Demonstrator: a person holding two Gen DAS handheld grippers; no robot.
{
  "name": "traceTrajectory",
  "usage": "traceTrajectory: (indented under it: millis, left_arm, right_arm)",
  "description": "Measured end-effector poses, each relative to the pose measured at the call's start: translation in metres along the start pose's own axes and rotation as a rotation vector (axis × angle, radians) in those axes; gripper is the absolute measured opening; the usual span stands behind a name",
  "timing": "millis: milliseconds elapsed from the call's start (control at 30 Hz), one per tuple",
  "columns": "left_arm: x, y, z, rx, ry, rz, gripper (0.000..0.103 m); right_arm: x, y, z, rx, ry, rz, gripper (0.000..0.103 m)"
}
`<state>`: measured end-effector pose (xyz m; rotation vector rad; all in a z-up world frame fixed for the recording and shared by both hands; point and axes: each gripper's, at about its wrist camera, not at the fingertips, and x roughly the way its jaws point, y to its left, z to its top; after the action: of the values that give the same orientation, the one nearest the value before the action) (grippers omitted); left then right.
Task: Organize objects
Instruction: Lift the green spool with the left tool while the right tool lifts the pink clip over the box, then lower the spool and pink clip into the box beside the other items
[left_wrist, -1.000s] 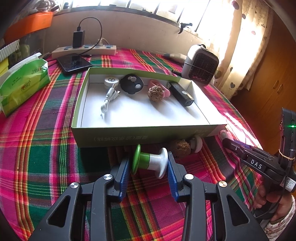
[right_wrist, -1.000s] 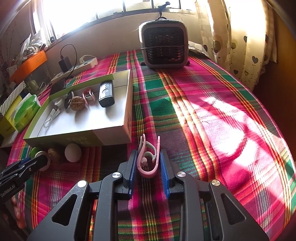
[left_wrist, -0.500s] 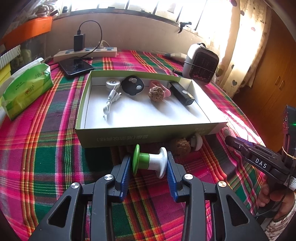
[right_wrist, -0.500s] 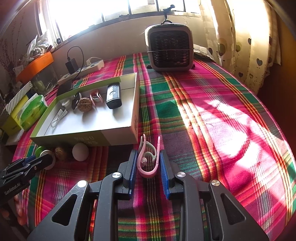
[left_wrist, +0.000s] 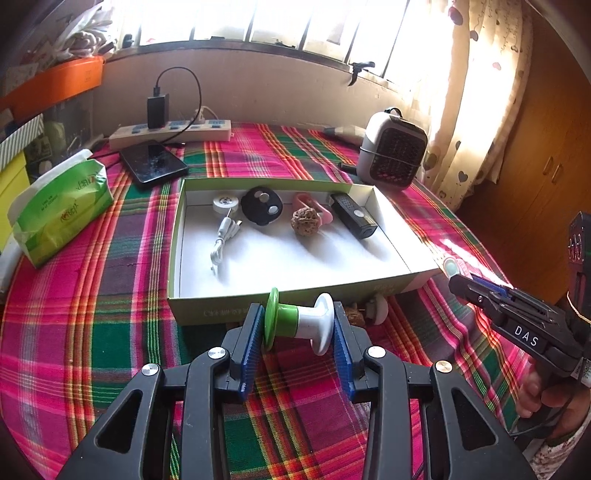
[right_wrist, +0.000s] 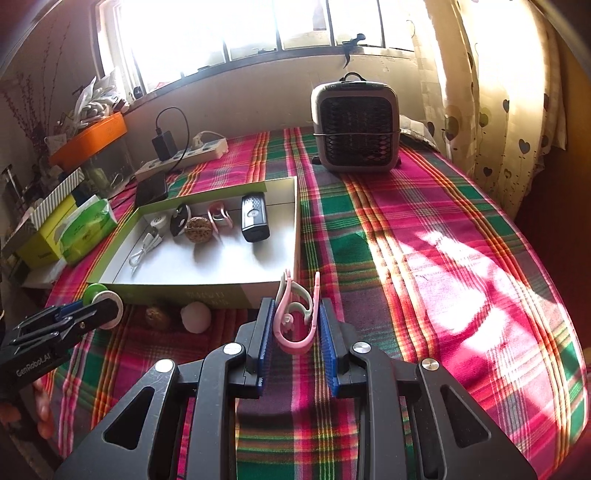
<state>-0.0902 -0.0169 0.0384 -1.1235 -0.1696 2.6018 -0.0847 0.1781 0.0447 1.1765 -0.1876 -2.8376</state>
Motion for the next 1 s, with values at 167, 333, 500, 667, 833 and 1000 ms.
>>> traceTrajectory:
  millis: [167,333,500,667,833,1000]
  left_arm:
    - [0.003,0.000,0.013,0.010,-0.007,-0.002,0.034]
    - [0.014,0.003,0.027,0.002,0.002,-0.010,0.034]
    - [0.028,0.009,0.037,-0.001,0.020,0.006,0.034]
    - [0.039,0.013,0.044,0.001,0.033,0.016,0.034]
    - [0.052,0.018,0.052,-0.006,0.052,0.021,0.034]
    - [0.065,0.022,0.057,-0.011,0.074,0.032,0.034]
  right_arm:
    - [0.003,0.009,0.011,-0.021,0.003,0.033,0.025]
    - [0.013,0.024,0.024,-0.069,0.010,0.065,0.025]
    - [0.028,0.030,0.034,-0.086,0.034,0.081,0.025]
    - [0.043,0.036,0.044,-0.110,0.053,0.090,0.025]
    - [0.058,0.041,0.050,-0.117,0.084,0.110,0.025]
    - [0.071,0.047,0.055,-0.131,0.105,0.127,0.025]
